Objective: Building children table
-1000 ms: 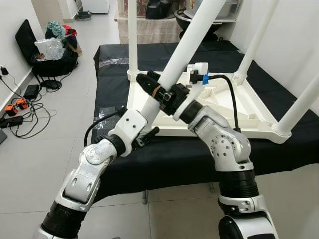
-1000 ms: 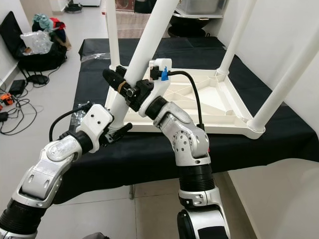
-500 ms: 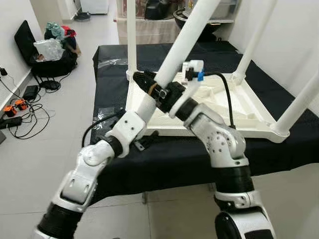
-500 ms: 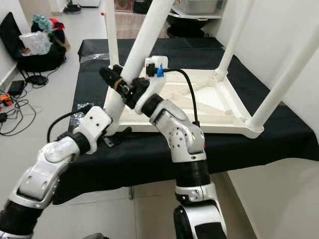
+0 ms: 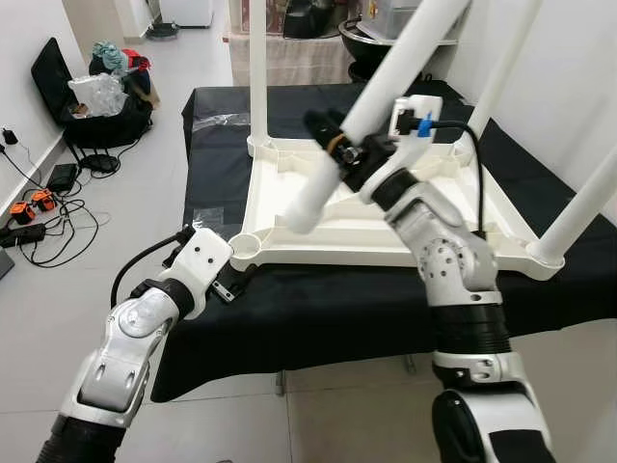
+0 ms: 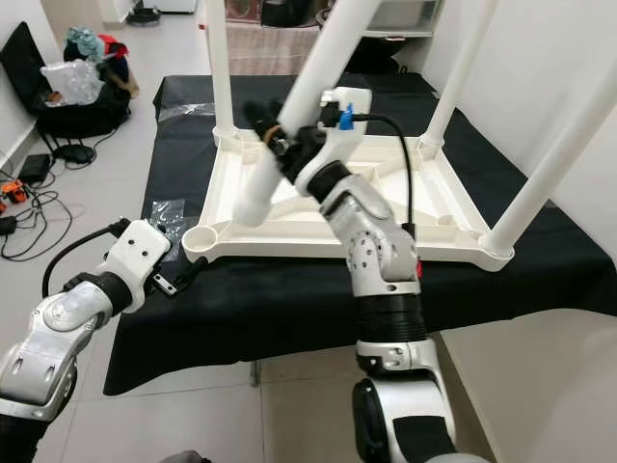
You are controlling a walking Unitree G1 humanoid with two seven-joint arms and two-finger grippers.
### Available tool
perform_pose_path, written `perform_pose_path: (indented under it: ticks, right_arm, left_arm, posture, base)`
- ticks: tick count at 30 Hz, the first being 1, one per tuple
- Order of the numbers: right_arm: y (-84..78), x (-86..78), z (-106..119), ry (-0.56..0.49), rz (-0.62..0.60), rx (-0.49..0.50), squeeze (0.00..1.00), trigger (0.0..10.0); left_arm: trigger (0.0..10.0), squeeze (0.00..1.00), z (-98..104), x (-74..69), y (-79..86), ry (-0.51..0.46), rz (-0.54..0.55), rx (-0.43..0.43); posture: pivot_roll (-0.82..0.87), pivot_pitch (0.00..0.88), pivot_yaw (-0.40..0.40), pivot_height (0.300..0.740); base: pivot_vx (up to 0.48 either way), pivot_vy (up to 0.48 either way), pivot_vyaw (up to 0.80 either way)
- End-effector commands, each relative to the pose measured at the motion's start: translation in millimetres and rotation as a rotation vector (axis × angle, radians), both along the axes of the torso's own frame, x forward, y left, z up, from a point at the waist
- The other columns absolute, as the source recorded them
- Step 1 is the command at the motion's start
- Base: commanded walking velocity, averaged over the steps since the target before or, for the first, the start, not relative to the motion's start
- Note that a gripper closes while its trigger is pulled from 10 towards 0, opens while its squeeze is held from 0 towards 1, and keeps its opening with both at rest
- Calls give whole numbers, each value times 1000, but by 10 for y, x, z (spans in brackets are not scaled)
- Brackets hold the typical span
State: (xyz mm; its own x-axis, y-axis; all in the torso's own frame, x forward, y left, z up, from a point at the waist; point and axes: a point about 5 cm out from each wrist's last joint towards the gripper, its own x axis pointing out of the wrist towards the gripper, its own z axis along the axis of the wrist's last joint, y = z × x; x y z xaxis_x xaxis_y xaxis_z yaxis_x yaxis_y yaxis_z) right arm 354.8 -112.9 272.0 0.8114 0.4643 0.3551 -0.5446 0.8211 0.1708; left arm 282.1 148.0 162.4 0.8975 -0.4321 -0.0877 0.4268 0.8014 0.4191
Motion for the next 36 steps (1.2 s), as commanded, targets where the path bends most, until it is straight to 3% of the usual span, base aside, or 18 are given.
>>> perform_pose_path:
  ticks: [1, 2, 3, 5, 7, 8, 11, 16, 17, 20, 26, 36]
  right_arm:
    - [-100, -10, -65, -29, -93, -62, 0, 5255]
    - [-100, -10, -65, -29, -93, -62, 0, 10000]
    - [-100, -10, -65, -29, -93, -62, 0, 10000]
    - [-203, -101, -199, -44, -159, -133, 0, 10000]
    - [-203, -101, -199, -44, -159, -133, 0, 10000]
    - [-248, -153, -254, -48, -186, -159, 0, 10000]
    - [-314, -273, -389, -35, -216, -207, 0, 10000]
    - [-354, -427, -625, 9, -226, -255, 0, 10000]
    - [-347, -535, -746, 43, -220, -255, 0, 10000]
    - [-318, -619, -795, 54, -212, -250, 0, 10000]
    - [-320, -662, -793, 50, -223, -235, 0, 10000]
    - [-351, -643, -765, 29, -232, -290, 0, 10000]
  left_arm:
    - [10000, 0, 66, -86, -137, -73, 16, -50]
    - [10000, 0, 66, -86, -137, -73, 16, -50]
    - [10000, 0, 66, -86, -137, -73, 16, -50]
    - [10000, 0, 223, -164, -198, -188, 115, -159]
    - [10000, 0, 223, -164, -198, -188, 115, -159]
    - [10000, 0, 284, -196, -183, -215, 168, -216]
    - [10000, 0, 329, -252, -116, -221, 233, -265]
    - [10000, 0, 310, -359, -94, -203, 248, -274]
    - [10000, 0, 238, -463, -113, -167, 237, -273]
    - [10000, 0, 164, -542, -113, -142, 234, -255]
    - [10000, 0, 102, -576, -117, -119, 257, -264]
    - [10000, 0, 153, -586, -151, -124, 265, -284]
  posture:
    - [46, 0, -57, 740]
    - [46, 0, -57, 740]
    - [46, 0, -57, 740]
    - [44, 0, -56, 740]
    - [44, 0, -56, 740]
    - [44, 0, -57, 740]
    - [43, 0, -57, 740]
    - [47, 0, -58, 740]
    - [51, 0, -61, 740]
    - [51, 0, -65, 740]
    - [51, 0, -64, 740]
    - [43, 0, -70, 740]
  base:
    - [0, 0, 0]
    - [0, 0, 0]
    - [0, 0, 0]
    - [0, 0, 0]
    - [0, 0, 0]
    - [0, 0, 0]
    - [0, 0, 0]
    - [0, 0, 0]
    - [0, 0, 0]
    - [0, 0, 0]
    - [0, 0, 0]
    - [0, 0, 800]
